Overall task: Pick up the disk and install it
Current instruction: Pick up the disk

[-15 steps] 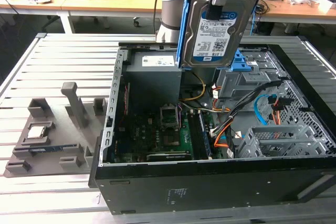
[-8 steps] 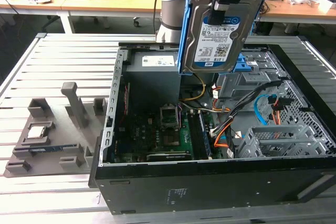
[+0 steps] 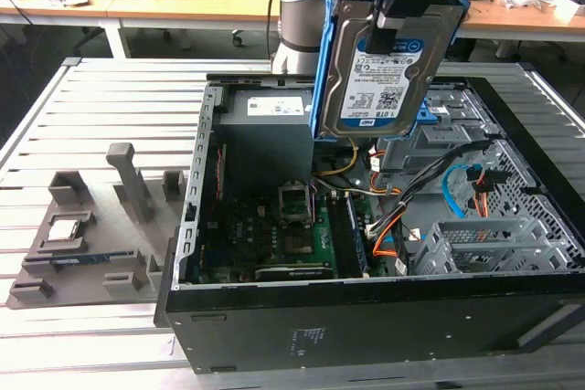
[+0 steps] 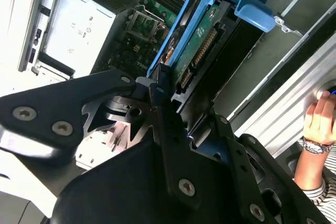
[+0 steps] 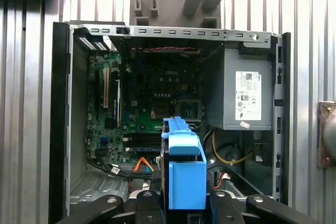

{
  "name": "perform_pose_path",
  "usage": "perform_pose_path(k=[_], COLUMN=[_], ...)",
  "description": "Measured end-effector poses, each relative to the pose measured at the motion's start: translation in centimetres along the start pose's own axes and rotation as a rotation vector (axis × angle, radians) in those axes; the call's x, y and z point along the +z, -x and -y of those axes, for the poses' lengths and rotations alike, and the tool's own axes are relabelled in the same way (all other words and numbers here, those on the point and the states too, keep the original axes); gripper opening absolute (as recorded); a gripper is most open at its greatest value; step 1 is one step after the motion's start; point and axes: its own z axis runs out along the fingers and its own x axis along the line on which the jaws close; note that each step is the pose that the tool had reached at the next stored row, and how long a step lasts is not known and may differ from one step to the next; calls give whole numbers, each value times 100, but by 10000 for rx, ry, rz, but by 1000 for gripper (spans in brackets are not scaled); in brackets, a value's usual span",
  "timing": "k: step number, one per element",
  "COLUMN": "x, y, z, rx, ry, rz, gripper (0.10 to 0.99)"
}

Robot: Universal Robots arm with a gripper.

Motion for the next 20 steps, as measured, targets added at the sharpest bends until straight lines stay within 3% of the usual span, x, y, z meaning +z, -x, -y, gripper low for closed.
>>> perform_pose_path(k=[5, 8, 9, 12, 17, 20], x=[22, 29, 28, 29, 29, 34], y=[-22, -55, -73, -140, -335, -536], z=[1, -1, -1, -2, -5, -9], rx=[376, 471, 476, 478, 484, 490], ry=[-18, -24, -23, -24, -24, -24], rz=[-31, -385, -458, -495, -498, -497], gripper=[365, 365, 365, 365, 365, 365])
